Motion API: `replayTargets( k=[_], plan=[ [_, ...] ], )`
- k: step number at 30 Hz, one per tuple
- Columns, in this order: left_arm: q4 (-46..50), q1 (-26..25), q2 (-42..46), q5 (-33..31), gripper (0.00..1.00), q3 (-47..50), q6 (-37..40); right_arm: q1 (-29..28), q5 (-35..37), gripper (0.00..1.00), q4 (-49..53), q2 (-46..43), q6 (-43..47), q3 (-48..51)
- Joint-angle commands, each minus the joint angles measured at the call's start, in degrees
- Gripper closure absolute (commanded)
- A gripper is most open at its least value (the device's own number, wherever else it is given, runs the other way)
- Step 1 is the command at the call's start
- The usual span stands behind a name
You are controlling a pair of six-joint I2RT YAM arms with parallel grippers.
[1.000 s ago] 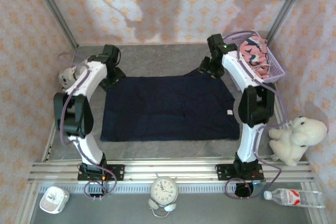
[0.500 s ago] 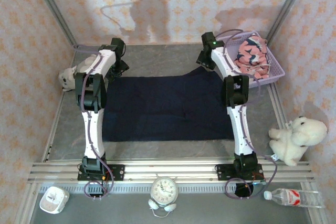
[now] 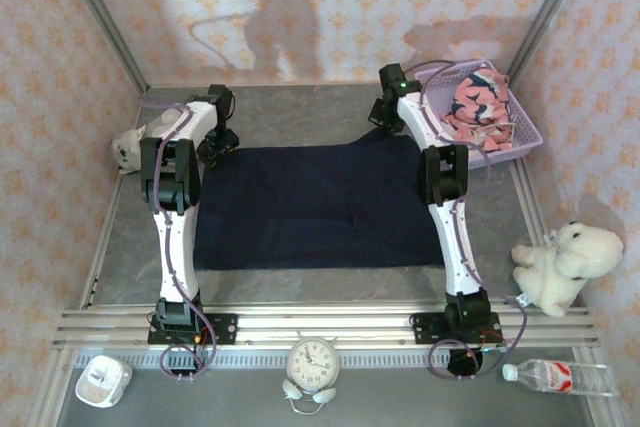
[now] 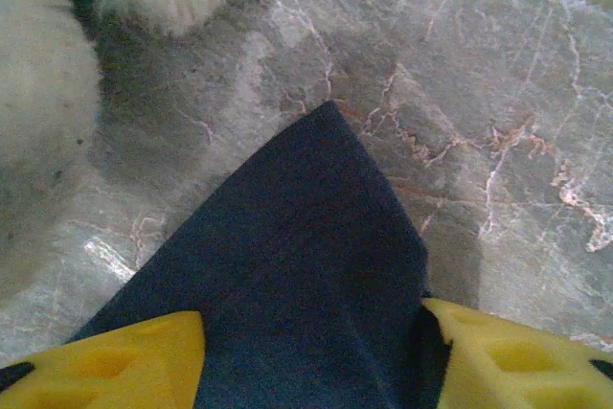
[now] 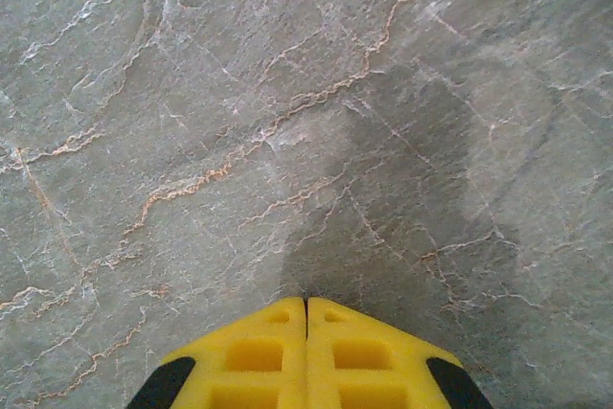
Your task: Fold and stack the mixed laundry pile
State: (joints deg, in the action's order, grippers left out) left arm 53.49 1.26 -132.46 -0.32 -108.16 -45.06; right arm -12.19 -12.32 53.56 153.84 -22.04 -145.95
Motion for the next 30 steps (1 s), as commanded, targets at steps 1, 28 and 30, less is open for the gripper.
replayTargets(
  k=[1, 28, 30],
  plan=[
    [1.68, 0.68, 0.16, 0.03, 0.51, 3.21, -0.03, 0.14, 0.17, 1.00, 2.61, 0.47, 0.21, 0.16],
    [7.69, 0.70, 5.16, 5.06, 0.90, -4.71, 9.21, 4.63, -0.06, 1.00, -1.70, -26.04, -1.24, 7.43],
    [7.94, 0.68, 6.30, 5.36, 0.90, -4.49, 9.80, 4.63, -0.96, 1.00, -1.33, -27.48, -1.00, 8.33]
  ],
)
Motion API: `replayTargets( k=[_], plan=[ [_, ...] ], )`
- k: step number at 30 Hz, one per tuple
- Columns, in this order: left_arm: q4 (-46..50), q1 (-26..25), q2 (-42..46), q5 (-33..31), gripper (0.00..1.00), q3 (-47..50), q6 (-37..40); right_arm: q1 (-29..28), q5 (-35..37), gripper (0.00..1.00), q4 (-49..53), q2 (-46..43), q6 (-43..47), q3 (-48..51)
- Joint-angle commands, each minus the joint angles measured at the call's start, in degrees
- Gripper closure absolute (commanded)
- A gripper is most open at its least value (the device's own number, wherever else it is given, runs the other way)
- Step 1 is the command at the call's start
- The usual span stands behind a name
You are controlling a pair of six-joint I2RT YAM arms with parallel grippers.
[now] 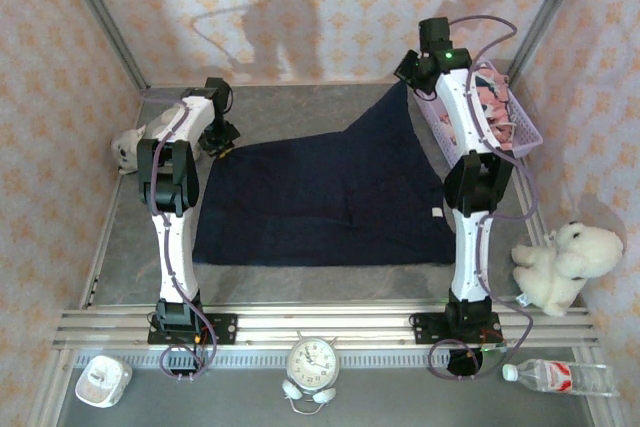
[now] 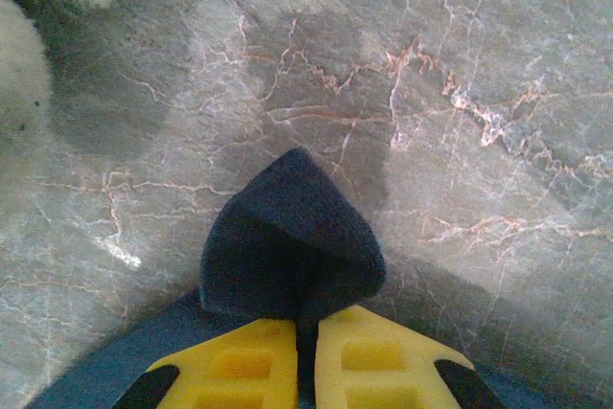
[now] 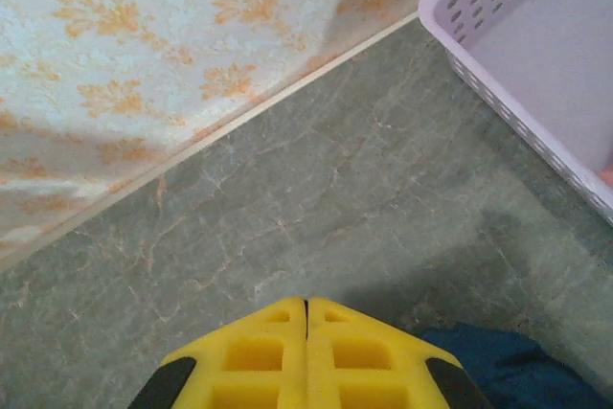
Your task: Fold and stack the mixed laundry pile
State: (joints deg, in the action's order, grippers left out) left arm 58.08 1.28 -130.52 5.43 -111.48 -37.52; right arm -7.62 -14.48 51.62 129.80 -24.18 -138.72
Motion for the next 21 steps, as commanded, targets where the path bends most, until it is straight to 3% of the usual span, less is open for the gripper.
replayTargets(
  k=[1, 5, 8, 17, 21],
  plan=[
    [3.20, 0.67, 5.21, -0.07, 0.90, -0.63, 2.36, 0.06, 0.70, 1.00, 1.18, -4.14, 1.23, 1.44],
    [1.32, 0.52, 10.10, 1.41, 0.90, 3.44, 2.45, 0.06, 0.33, 1.00, 4.37, -8.31, 1.63, 5.12],
    [0.55, 0.32, 14.02, 1.26, 0.90, 7.49, 2.62, 0.06, 0.74, 1.00, 4.72, -14.74, 1.73, 13.35],
    [-0.73, -1.27, 28.75, -5.34, 0.90, 25.67, 4.29, 0.06, 3.41, 1.00, 8.60, -39.42, -0.49, 40.93],
    [-1.20, -2.34, 33.54, -6.16, 0.82, 34.10, 3.71, 0.06, 5.03, 1.00, 9.66, -52.32, -4.98, 52.75]
  ],
)
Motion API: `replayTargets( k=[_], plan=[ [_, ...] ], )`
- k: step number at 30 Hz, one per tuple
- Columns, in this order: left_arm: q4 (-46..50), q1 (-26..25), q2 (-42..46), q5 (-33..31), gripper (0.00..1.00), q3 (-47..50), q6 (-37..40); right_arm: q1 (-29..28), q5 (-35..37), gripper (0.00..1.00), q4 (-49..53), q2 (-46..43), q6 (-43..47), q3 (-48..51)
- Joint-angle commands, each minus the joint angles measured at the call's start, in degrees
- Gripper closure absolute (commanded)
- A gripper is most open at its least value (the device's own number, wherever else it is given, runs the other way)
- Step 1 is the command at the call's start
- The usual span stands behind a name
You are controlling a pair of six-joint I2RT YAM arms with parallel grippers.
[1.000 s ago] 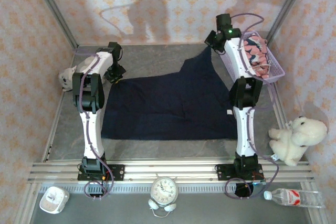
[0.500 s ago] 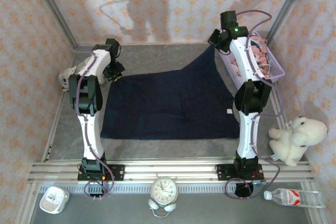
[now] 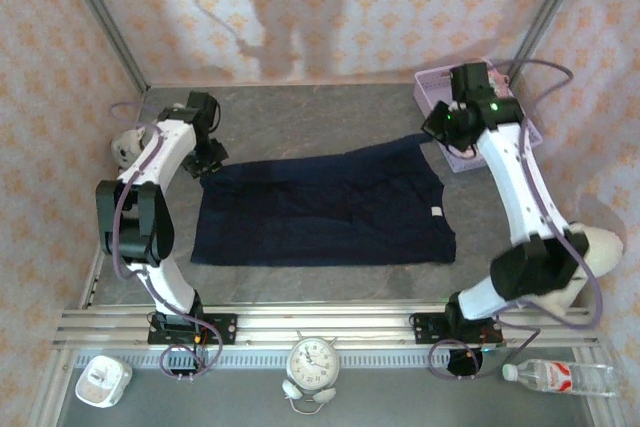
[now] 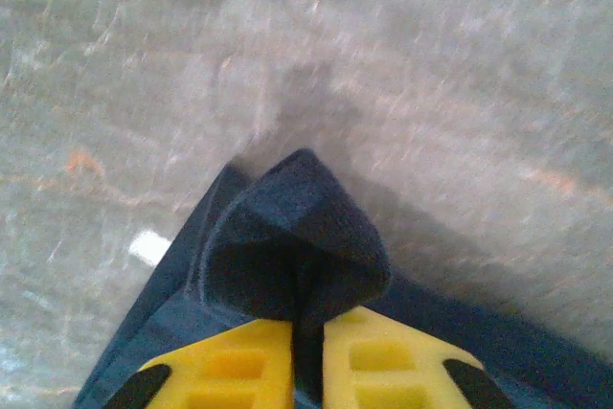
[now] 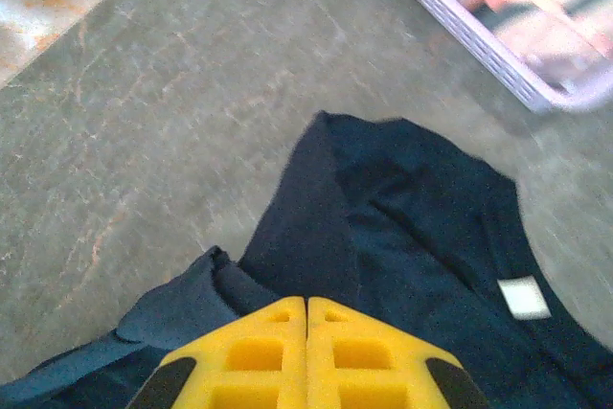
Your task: Fold and stack the mixed laundry pile
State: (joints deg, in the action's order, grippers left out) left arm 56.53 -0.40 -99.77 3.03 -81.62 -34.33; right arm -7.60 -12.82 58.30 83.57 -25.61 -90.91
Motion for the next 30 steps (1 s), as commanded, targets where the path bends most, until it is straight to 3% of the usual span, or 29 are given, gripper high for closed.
replayTargets(
  k=[1, 2, 3, 5, 7, 12, 17, 21, 30],
  plan=[
    [0.14, -0.90, 3.77, -3.57, 0.77, 6.02, 0.17, -0.05, 4.09, 1.00, 2.20, -9.47, -4.75, 7.78],
    [-0.02, -1.04, 4.79, -3.40, 0.71, 7.62, -0.39, -0.05, 4.34, 0.89, 0.32, -12.37, -5.72, 10.64],
    [-0.35, -1.11, 5.83, -3.35, 0.63, 9.22, -1.01, -0.05, 4.38, 0.68, -2.78, -15.31, -6.53, 14.31],
    [-1.19, -1.09, 7.84, -4.27, 0.48, 11.69, -2.45, -0.03, 5.27, 0.60, -7.67, -21.03, -7.67, 19.29],
    [-1.99, -1.08, 9.96, -5.84, 0.41, 12.98, -3.82, 0.03, 7.01, 0.56, -10.41, -22.83, -7.73, 22.41],
    [-5.68, -1.63, 11.52, -4.69, 0.39, 12.45, -5.44, -0.03, 4.44, 0.57, -12.59, -16.36, -4.73, 24.13],
    [-10.26, -6.10, 5.31, -1.21, 0.40, 8.64, -6.87, -0.47, 0.18, 0.56, -18.89, -5.03, -2.34, 26.73],
    [-12.50, -9.54, -2.69, -0.98, 0.42, 4.39, -8.21, -0.56, 3.26, 0.57, -20.97, 5.84, -1.40, 24.55],
    [-11.36, -9.02, -13.70, -4.93, 0.47, 1.32, -6.80, 0.39, 9.47, 0.56, -21.80, 23.37, 1.60, 12.90]
  ],
)
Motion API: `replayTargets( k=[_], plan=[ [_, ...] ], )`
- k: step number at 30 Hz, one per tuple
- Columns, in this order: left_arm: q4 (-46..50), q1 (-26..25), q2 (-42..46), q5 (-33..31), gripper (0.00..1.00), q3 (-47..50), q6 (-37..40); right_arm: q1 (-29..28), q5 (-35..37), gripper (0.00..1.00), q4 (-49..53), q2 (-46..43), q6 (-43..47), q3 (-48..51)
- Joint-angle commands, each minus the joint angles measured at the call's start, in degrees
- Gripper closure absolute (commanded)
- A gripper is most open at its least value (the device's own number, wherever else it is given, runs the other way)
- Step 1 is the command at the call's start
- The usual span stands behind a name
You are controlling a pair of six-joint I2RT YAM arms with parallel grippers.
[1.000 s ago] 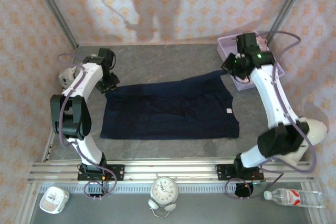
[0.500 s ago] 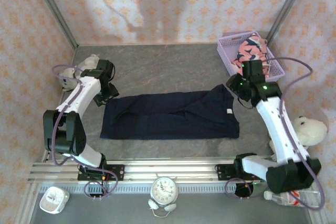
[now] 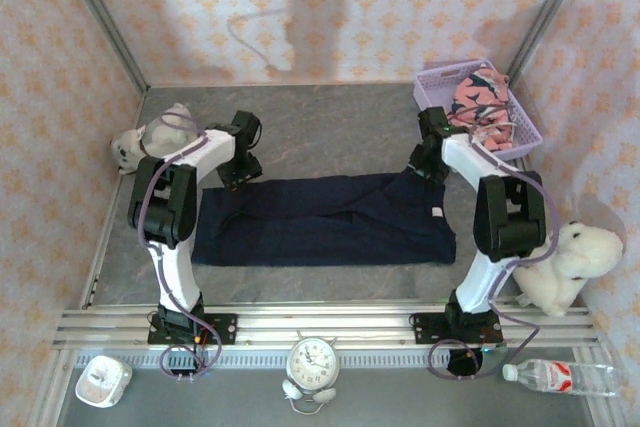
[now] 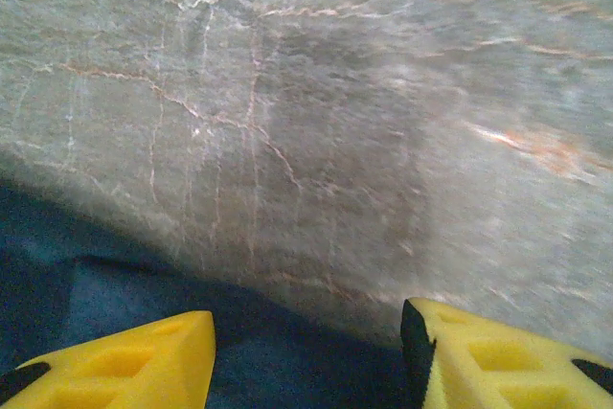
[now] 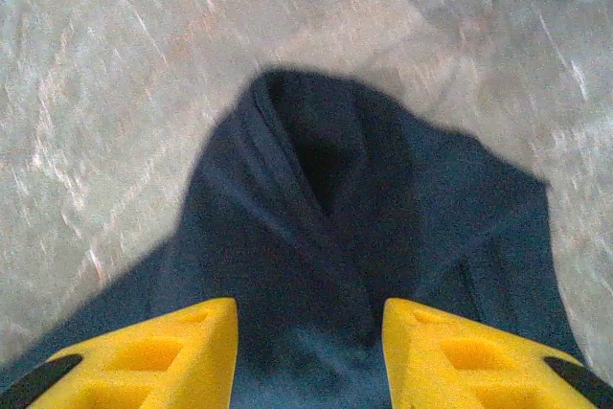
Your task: Fold and stack the mixed laundry pile
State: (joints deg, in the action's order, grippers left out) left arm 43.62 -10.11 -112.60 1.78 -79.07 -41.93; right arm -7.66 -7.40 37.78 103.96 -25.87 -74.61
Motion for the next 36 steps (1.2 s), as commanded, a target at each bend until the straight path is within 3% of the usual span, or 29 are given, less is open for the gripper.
replayTargets(
  k=[1, 6, 11, 12, 16, 18, 22, 26, 28, 36],
  plan=[
    [1.52, 1.04, -1.25, -3.71, 0.47, -0.56, 0.88, 0.45, 3.99, 0.56, -1.16, 4.42, 1.92, -4.26],
    [0.39, 3.05, -2.19, -3.19, 0.47, 3.13, 0.04, 0.59, 4.93, 0.61, -2.84, 8.11, 1.68, -5.97],
    [0.13, 4.54, -2.98, -2.60, 0.49, 3.98, -0.33, 3.15, 4.73, 0.96, -0.68, 8.65, 1.40, -7.80],
    [0.80, 4.58, -3.06, -3.39, 0.49, 3.61, -0.58, 3.84, 5.55, 0.99, 0.15, 7.72, 0.91, -7.60],
    [2.02, 5.58, -3.42, -3.85, 0.50, 2.90, -1.46, 5.94, 10.75, 1.00, 3.79, 2.18, 0.50, -5.05],
    [1.66, 6.05, -3.42, -3.20, 0.50, 3.04, -1.98, 7.16, 9.28, 1.00, 4.47, 0.90, 0.29, -3.39],
    [1.65, 6.16, -3.86, -1.84, 0.50, 1.70, -1.85, 7.53, 2.63, 0.85, 3.35, 3.84, 1.00, -4.62],
    [2.76, 6.09, -2.71, -0.46, 0.43, -1.50, -0.59, 7.16, 0.51, 0.50, 3.62, 2.57, 2.12, -6.77],
    [3.33, 5.86, -1.68, 0.53, 0.39, -3.14, 0.56, 6.46, 0.74, 0.40, 4.52, -0.28, 4.31, -6.27],
    [5.62, 2.45, 2.62, 4.06, 0.36, -6.57, 3.07, -4.17, -7.55, 0.37, 5.73, -8.92, 7.79, 0.62]
  ],
)
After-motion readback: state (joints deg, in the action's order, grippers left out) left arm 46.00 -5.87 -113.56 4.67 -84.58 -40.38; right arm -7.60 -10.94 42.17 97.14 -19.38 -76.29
